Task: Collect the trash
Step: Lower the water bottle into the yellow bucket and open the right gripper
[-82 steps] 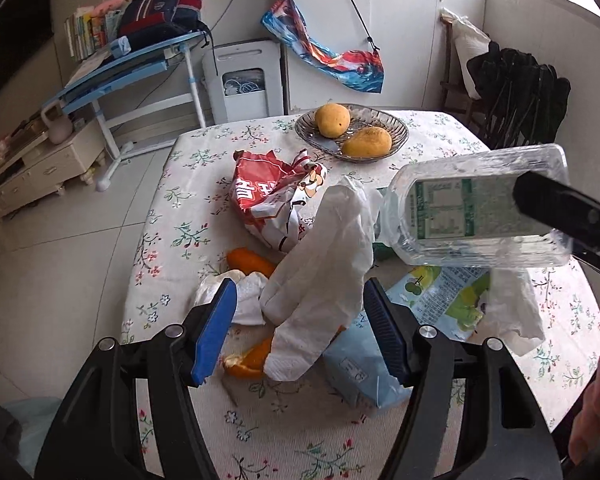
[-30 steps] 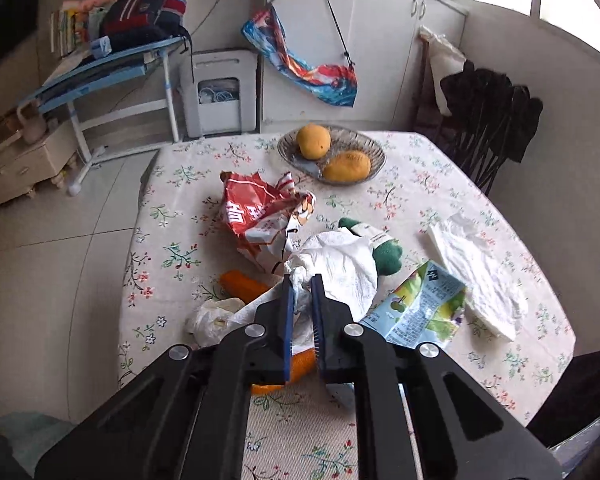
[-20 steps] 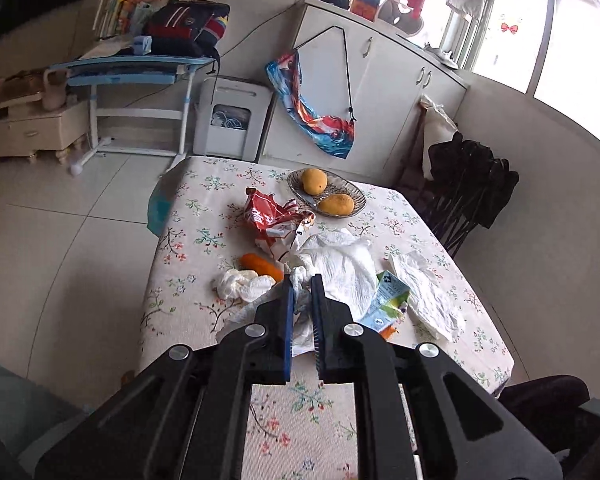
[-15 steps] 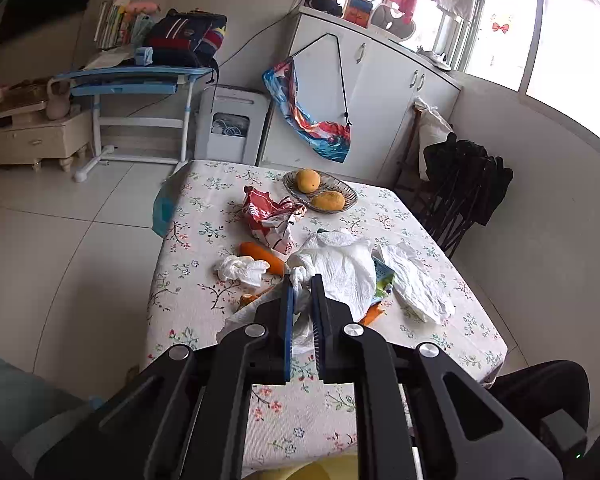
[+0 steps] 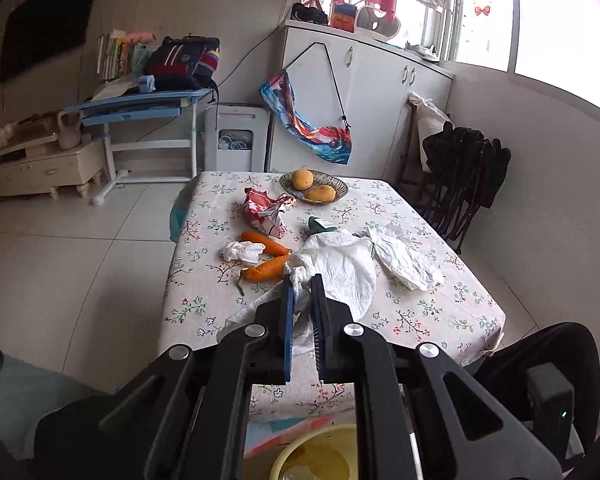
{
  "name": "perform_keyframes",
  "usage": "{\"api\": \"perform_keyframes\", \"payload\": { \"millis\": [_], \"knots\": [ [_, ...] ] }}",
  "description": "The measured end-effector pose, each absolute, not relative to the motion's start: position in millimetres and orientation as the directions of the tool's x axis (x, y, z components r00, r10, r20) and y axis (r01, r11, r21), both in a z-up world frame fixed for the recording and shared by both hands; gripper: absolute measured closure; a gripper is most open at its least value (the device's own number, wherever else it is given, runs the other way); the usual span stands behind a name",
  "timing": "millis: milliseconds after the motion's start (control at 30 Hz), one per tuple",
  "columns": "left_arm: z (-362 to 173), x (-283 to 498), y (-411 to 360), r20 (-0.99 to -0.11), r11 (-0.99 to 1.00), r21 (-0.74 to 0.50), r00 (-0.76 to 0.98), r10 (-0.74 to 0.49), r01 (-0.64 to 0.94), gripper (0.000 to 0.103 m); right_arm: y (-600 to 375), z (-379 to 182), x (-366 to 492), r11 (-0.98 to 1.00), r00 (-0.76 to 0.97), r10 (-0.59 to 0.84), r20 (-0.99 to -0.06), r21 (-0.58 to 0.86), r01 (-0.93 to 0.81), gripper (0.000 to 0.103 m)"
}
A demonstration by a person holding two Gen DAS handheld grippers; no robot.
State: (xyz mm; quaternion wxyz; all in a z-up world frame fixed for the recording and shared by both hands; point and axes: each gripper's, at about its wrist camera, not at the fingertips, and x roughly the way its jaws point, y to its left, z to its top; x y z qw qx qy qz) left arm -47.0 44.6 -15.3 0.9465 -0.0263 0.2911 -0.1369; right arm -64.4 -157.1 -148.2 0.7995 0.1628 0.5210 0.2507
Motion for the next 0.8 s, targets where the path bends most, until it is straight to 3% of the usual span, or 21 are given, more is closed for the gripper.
{"api": "perform_keyframes", "payload": {
  "millis": [300, 533, 800],
  "knots": [
    [-1, -77, 28, -0.534, 0.956, -0.074, 0.798, -0.279, 0.285, 0.094, -204, -109, -74, 0.860, 0.645, 0.449, -0.619, 0.495, -0.124, 0.029],
    [-4, -102, 16, -0.570, 0.941, -0.066, 0.761, -0.309, 0.332, 0.094, -230, -95, -76, 0.855, 0.719, 0.394, -0.573, 0.516, -0.057, 0.028],
    [-39, -128, -12, -0.679, 0.910, -0.044, 0.655, -0.331, 0.413, 0.094, -238, -90, -85, 0.852, 0.756, 0.363, -0.545, 0.523, -0.032, 0.028]
  ]
}}
